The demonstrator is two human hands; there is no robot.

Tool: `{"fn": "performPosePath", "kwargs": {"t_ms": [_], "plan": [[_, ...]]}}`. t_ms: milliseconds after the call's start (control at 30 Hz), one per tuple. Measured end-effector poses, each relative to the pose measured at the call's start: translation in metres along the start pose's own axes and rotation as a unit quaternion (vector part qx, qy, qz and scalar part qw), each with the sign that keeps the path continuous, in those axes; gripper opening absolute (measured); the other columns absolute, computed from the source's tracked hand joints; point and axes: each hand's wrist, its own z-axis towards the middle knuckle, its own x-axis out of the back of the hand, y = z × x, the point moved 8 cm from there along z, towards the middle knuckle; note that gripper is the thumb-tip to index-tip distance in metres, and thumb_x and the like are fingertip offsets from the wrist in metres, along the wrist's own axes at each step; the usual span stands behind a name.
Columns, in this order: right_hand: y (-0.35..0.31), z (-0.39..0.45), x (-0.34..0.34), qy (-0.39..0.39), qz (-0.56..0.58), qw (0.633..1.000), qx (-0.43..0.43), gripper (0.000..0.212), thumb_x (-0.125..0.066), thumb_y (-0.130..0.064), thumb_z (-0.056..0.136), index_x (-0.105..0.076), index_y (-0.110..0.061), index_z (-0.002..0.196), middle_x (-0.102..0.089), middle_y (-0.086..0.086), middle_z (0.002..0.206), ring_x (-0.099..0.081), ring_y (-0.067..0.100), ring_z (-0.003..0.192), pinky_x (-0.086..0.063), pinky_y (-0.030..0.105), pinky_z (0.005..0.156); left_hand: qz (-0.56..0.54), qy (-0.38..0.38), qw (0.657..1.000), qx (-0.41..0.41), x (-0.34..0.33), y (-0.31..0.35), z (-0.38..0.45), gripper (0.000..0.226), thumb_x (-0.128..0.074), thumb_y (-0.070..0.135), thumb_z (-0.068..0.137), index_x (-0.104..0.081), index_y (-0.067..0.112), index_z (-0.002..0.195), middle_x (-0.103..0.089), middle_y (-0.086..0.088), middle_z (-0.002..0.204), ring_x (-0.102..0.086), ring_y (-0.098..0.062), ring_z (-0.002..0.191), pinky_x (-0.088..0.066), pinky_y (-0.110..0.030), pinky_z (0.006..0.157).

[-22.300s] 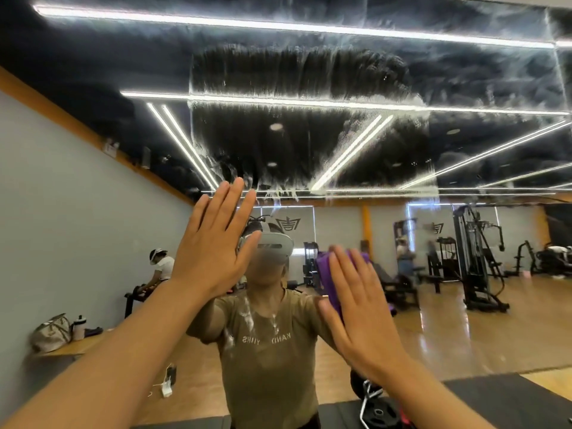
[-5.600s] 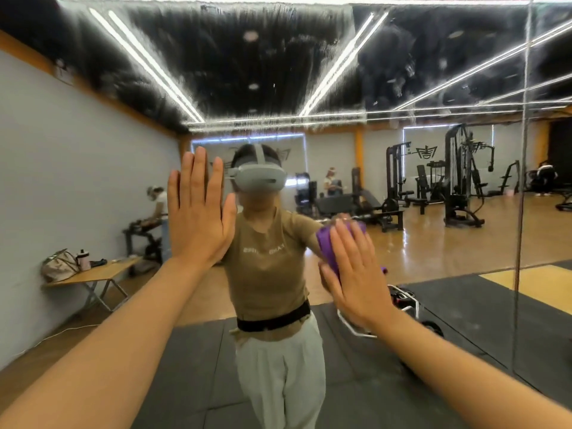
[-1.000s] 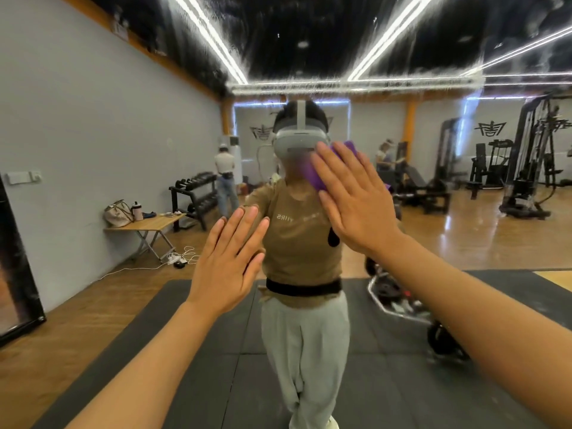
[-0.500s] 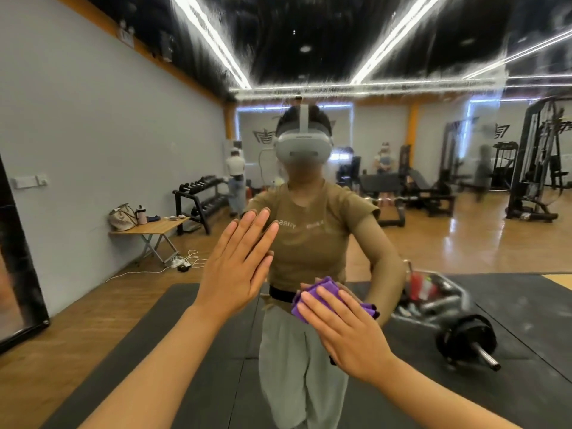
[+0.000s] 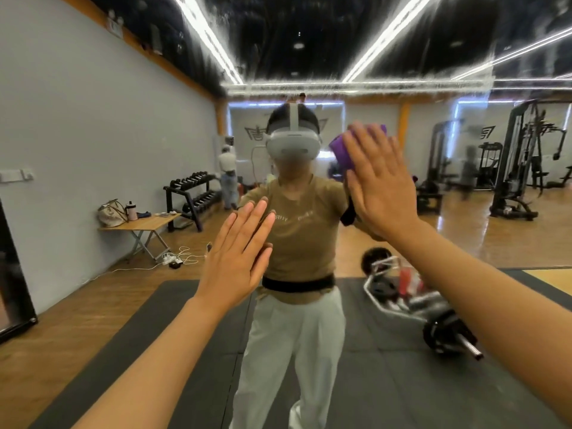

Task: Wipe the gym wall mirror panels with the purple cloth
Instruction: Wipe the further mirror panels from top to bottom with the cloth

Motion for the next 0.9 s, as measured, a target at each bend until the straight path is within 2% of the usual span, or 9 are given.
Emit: {"fn": "performPosePath", "kwargs": {"t_ms": [67,133,267,367,433,567,633,767,900], "plan": [[0.002,0.003,0.0,0.031,0.001,0.997,-0.071,0.052,-0.038,-0.022,0.107,-0.032,-0.005,0.156,-0.032,0.018,0.162,-0.022,0.035,0.151,-0.007,0.044,0.127,0.029,0.0,0.999,0.029,0.002,-0.011,-0.006,0.06,-0.041,0.038,0.106,-0.028,0.008,0.157,-0.023,-0.015,0.165,-0.017,-0.028,0.154,-0.013,-0.047,0.126],[-0.016,-0.012,-0.005,0.041,-0.004,0.996,-0.077,0.053,-0.041,-0.02,0.106,-0.032,-0.004,0.155,-0.033,0.019,0.161,-0.022,0.036,0.15,-0.004,0.043,0.127,0.051,-0.004,0.997,0.049,0.003,-0.024,-0.015,0.067,-0.038,0.047,0.106,-0.024,0.008,0.158,-0.02,-0.015,0.166,-0.014,-0.028,0.154,-0.011,-0.046,0.126],[-0.08,-0.096,-0.033,-0.062,0.027,0.992,0.109,0.059,-0.043,-0.022,0.102,-0.024,-0.014,0.158,-0.023,0.009,0.165,-0.015,0.03,0.155,-0.005,0.046,0.127,0.065,-0.018,0.996,0.058,0.005,-0.044,-0.029,0.072,-0.04,0.05,0.103,-0.023,0.008,0.159,-0.014,-0.012,0.168,-0.013,-0.027,0.155,-0.009,-0.046,0.126],[-0.12,-0.198,-0.053,-0.172,-0.036,0.937,0.301,0.073,-0.044,-0.025,0.096,-0.014,-0.018,0.162,-0.005,0.003,0.17,-0.007,0.025,0.157,0.002,0.043,0.127,0.072,-0.026,0.995,0.064,0.007,-0.049,-0.039,0.07,-0.039,0.048,0.104,-0.023,0.008,0.159,-0.012,-0.012,0.168,-0.013,-0.028,0.155,-0.01,-0.046,0.126],[-0.126,-0.236,-0.057,-0.199,-0.063,0.917,0.34,0.076,-0.041,-0.027,0.096,-0.007,-0.016,0.163,0.002,0.001,0.17,-0.003,0.024,0.157,0.004,0.042,0.127,0.069,-0.033,0.995,0.066,0.008,-0.053,-0.046,0.069,-0.038,0.047,0.104,-0.023,0.008,0.159,-0.013,-0.013,0.168,-0.012,-0.028,0.155,-0.01,-0.046,0.126],[-0.118,-0.224,-0.05,-0.211,-0.035,0.903,0.372,0.073,-0.035,-0.022,0.097,-0.004,-0.017,0.163,0.003,-0.002,0.17,-0.002,0.02,0.157,0.003,0.039,0.127,0.072,-0.043,0.995,0.052,0.013,-0.059,-0.053,0.067,-0.037,0.047,0.104,-0.026,0.008,0.158,-0.015,-0.012,0.168,-0.013,-0.027,0.155,-0.012,-0.045,0.126],[-0.104,-0.195,-0.045,-0.204,-0.013,0.914,0.35,0.07,-0.036,-0.02,0.097,-0.011,-0.019,0.162,0.0,-0.002,0.17,-0.005,0.019,0.156,0.003,0.039,0.127,0.072,-0.044,0.995,0.057,0.014,-0.062,-0.056,0.068,-0.037,0.046,0.104,-0.026,0.009,0.159,-0.015,-0.012,0.168,-0.013,-0.027,0.155,-0.012,-0.045,0.126],[-0.055,-0.087,-0.025,-0.114,-0.002,0.974,0.196,0.057,-0.045,-0.022,0.102,-0.03,-0.014,0.156,-0.022,0.007,0.166,-0.02,0.028,0.153,-0.012,0.044,0.127,0.066,-0.042,0.993,0.09,0.016,-0.064,-0.063,0.069,-0.037,0.047,0.103,-0.024,0.009,0.159,-0.013,-0.011,0.168,-0.012,-0.027,0.155,-0.009,-0.043,0.127],[-0.024,0.006,-0.009,-0.04,-0.008,0.997,0.068,0.052,-0.037,-0.024,0.107,-0.031,-0.007,0.156,-0.031,0.018,0.162,-0.022,0.034,0.151,-0.008,0.042,0.126,0.07,-0.05,0.992,0.095,0.015,-0.065,-0.063,0.07,-0.035,0.048,0.103,-0.022,0.01,0.16,-0.011,-0.01,0.169,-0.009,-0.025,0.156,-0.006,-0.042,0.127]]}}
